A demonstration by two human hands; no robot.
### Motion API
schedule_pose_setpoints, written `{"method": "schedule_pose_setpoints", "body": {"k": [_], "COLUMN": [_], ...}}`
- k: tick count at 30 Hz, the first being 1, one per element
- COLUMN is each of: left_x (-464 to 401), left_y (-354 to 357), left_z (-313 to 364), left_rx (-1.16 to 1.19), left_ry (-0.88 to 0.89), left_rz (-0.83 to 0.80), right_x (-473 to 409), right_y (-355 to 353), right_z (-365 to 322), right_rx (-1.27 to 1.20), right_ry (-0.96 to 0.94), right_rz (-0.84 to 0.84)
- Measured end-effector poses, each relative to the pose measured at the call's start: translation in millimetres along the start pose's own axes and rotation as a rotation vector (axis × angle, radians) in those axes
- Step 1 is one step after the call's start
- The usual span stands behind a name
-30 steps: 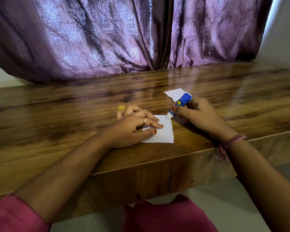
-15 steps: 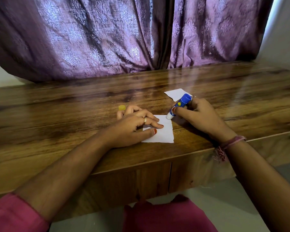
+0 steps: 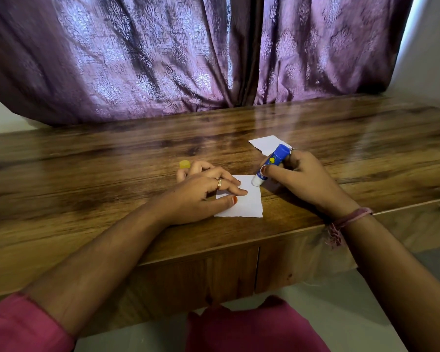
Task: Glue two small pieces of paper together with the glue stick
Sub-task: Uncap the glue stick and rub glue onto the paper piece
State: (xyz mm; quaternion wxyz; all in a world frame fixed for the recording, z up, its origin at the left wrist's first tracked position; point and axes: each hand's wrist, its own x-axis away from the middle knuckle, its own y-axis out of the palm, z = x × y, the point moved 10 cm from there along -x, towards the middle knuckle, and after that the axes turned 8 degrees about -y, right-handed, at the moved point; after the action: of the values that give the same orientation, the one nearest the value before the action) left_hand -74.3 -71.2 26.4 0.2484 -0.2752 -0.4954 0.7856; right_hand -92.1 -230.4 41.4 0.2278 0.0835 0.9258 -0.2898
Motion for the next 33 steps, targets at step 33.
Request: {"method": "schedule_pose_setpoints", "body": {"k": [33], "left_x": [-2], "left_y": [1], "left_z": [-4], "left_rx": [-0.002], "left_ry": [0.016], "left_rz": [0.01], "right_x": [3], "right_y": [9], "right_z": [-9], "right_rx": [-0.081], "right_ry": [-0.09], "right_rz": [-0.086]}}
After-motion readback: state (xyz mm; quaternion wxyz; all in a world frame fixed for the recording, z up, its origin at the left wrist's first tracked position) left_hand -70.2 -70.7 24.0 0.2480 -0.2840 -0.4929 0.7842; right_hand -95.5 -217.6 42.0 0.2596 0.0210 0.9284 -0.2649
